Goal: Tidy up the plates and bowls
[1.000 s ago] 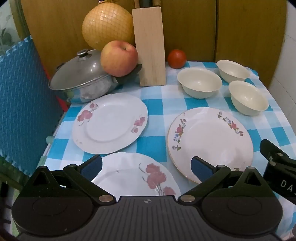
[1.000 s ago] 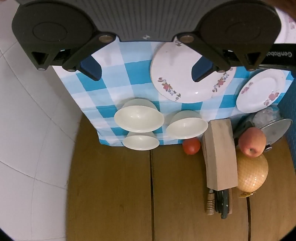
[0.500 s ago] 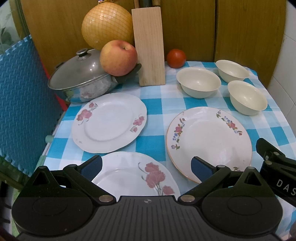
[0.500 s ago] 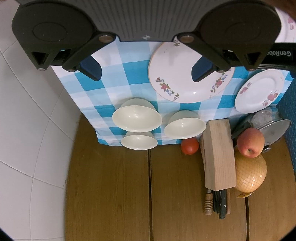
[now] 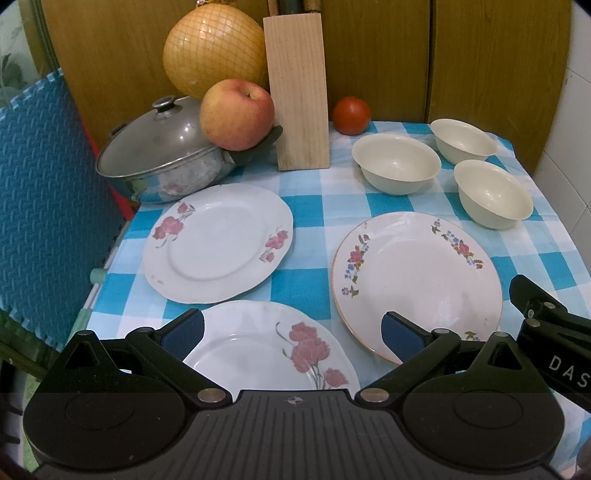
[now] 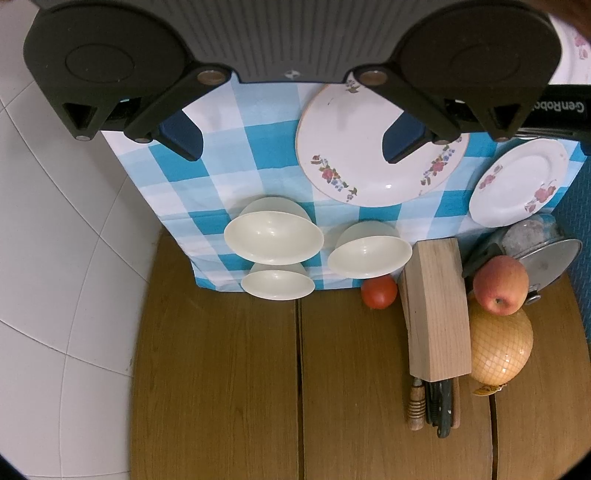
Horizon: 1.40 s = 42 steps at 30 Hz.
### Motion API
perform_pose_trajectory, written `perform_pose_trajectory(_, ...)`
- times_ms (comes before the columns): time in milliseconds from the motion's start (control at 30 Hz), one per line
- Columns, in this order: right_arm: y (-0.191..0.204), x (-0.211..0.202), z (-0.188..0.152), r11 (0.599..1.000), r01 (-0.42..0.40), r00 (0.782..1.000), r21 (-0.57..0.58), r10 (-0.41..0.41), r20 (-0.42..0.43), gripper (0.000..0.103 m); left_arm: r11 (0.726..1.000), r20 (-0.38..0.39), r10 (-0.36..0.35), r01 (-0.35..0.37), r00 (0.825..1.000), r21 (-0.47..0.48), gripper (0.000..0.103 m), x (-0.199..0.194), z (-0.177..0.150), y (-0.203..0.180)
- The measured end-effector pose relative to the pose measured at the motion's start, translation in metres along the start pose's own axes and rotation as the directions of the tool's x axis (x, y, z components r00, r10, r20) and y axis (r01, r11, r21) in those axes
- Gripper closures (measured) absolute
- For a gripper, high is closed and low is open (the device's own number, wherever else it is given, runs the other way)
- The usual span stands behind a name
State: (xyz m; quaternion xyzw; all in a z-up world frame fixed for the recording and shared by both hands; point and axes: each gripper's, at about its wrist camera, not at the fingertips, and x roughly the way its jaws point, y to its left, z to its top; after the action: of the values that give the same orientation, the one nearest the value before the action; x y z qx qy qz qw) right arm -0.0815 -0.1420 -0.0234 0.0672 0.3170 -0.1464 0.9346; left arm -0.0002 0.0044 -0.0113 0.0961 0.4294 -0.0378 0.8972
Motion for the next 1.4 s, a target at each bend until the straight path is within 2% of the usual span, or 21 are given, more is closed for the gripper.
perform_pose_trajectory(867, 0.003, 0.001, -0.001, 1.0, -0.002, 1.0, 0.003, 0.002, -0.005, 0.002, 1.0, -0.002, -0.001, 0.001, 1.0, 0.001, 0.0, 0.0, 0.001, 0.001)
perform_pose_trajectory(1400, 0.01, 0.005, -0.002, 0.999, -0.054, 0.998, -0.007, 0.054, -0.037, 0.002, 1.0, -0.016, 0.007, -0.007, 1.0, -0.004, 0.0, -0.001, -0.002, 0.013)
